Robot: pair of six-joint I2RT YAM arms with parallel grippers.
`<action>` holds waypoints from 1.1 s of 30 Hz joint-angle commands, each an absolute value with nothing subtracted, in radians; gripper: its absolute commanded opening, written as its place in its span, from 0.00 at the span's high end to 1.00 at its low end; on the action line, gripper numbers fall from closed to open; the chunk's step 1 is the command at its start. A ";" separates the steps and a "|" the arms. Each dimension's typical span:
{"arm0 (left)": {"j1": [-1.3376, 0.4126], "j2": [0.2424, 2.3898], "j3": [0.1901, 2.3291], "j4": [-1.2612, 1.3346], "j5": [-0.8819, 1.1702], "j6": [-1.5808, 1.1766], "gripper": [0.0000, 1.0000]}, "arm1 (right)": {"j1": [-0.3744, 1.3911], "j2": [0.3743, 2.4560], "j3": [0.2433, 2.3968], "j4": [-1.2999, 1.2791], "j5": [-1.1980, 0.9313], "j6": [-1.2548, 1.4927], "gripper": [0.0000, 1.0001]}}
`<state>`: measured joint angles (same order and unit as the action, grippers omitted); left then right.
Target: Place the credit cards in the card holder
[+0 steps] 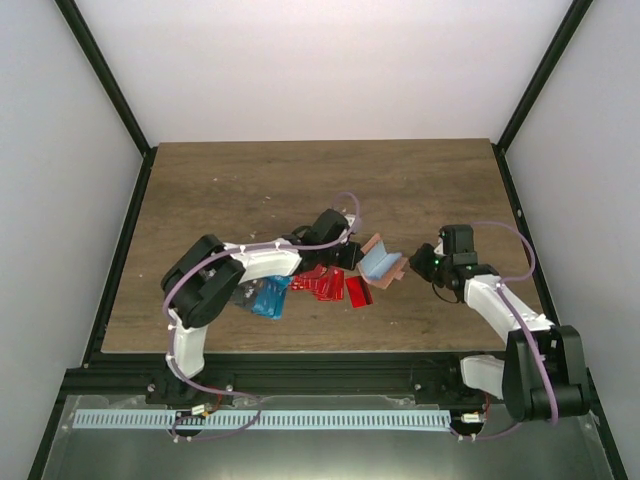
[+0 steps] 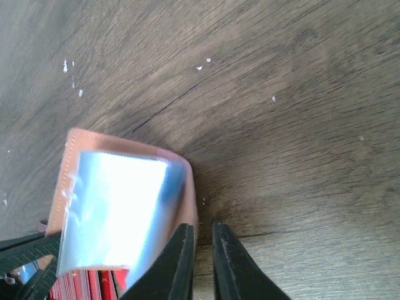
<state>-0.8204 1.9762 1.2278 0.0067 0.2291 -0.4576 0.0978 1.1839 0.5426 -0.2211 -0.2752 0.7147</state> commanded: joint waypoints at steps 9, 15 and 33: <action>-0.855 1.888 1.067 0.119 0.190 -0.731 0.96 | 0.083 1.065 0.615 -0.307 -0.392 0.644 0.62; -0.867 1.888 1.035 0.158 0.194 -0.808 0.96 | 0.084 0.985 0.574 -0.324 -0.474 0.677 0.61; -0.954 1.862 0.913 0.320 0.176 -0.965 0.96 | 0.152 1.164 0.421 -0.067 -0.566 0.780 0.82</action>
<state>-0.9279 1.8854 0.9356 0.2604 0.1905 -0.9215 0.1299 1.1175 0.4171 -0.1562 -0.5320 0.7601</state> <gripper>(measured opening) 0.041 0.180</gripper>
